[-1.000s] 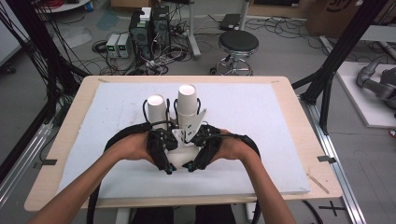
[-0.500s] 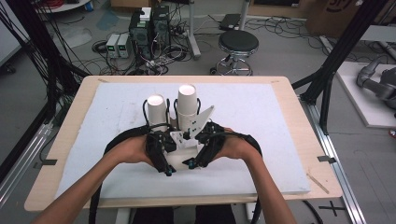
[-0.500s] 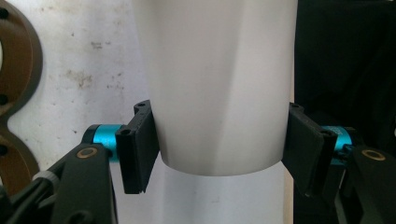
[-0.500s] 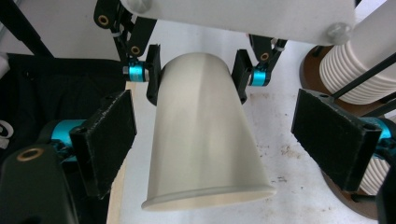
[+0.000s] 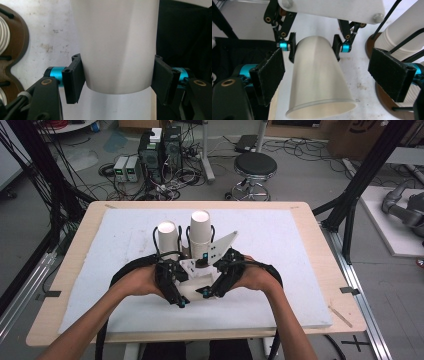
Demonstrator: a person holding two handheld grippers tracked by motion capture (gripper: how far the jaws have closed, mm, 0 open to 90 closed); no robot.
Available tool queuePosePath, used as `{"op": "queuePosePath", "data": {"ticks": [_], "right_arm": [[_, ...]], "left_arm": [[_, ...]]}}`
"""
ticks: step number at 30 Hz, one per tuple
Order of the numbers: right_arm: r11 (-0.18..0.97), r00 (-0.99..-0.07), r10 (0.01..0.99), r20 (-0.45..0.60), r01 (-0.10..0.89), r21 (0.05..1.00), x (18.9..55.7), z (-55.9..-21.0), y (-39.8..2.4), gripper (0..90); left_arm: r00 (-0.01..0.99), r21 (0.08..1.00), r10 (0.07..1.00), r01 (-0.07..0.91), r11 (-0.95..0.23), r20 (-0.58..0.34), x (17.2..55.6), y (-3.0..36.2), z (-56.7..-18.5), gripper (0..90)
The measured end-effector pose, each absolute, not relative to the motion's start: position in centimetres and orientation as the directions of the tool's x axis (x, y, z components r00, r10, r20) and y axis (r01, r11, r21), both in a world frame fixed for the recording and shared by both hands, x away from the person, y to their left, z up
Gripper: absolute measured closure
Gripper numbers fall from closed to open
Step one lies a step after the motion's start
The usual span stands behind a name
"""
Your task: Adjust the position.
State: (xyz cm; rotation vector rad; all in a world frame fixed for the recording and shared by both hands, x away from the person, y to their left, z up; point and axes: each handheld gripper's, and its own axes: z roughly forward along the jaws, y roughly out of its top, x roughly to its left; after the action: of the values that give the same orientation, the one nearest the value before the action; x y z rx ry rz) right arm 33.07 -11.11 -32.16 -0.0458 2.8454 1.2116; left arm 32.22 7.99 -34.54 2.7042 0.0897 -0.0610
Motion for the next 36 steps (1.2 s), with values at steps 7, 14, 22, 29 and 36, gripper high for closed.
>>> {"op": "queuePosePath", "data": {"ticks": [7,14,22,29,36], "right_arm": [[0.646,-0.999,0.0,-0.053,-0.04,0.762,33.0,-32.2,-11.8,14.7],[0.624,-0.998,0.003,-0.059,-0.044,0.78,32.8,-32.2,-12.1,14.6],[0.595,-0.998,0.02,-0.062,-0.038,0.803,32.6,-32.1,-12.8,14.7],[0.558,-0.998,0.042,-0.052,-0.02,0.829,32.6,-32.3,-13.6,14.6],[0.515,-0.997,0.067,-0.036,0.004,0.857,32.6,-33.0,-14.3,14.6]], "left_arm": [[0.995,0.455,0.074,0.096,-0.885,-0.065,31.9,8.6,-34.7,34.4],[0.993,0.484,0.095,0.117,-0.867,-0.07,31.7,9.2,-35.2,34.4],[0.991,0.536,0.115,0.136,-0.833,-0.072,31.6,9.9,-35.8,34.4],[0.989,0.606,0.128,0.147,-0.782,-0.075,31.4,10.9,-36.5,34.4],[0.987,0.664,0.141,0.153,-0.732,-0.072,31.2,11.8,-37.2,34.4]]}}
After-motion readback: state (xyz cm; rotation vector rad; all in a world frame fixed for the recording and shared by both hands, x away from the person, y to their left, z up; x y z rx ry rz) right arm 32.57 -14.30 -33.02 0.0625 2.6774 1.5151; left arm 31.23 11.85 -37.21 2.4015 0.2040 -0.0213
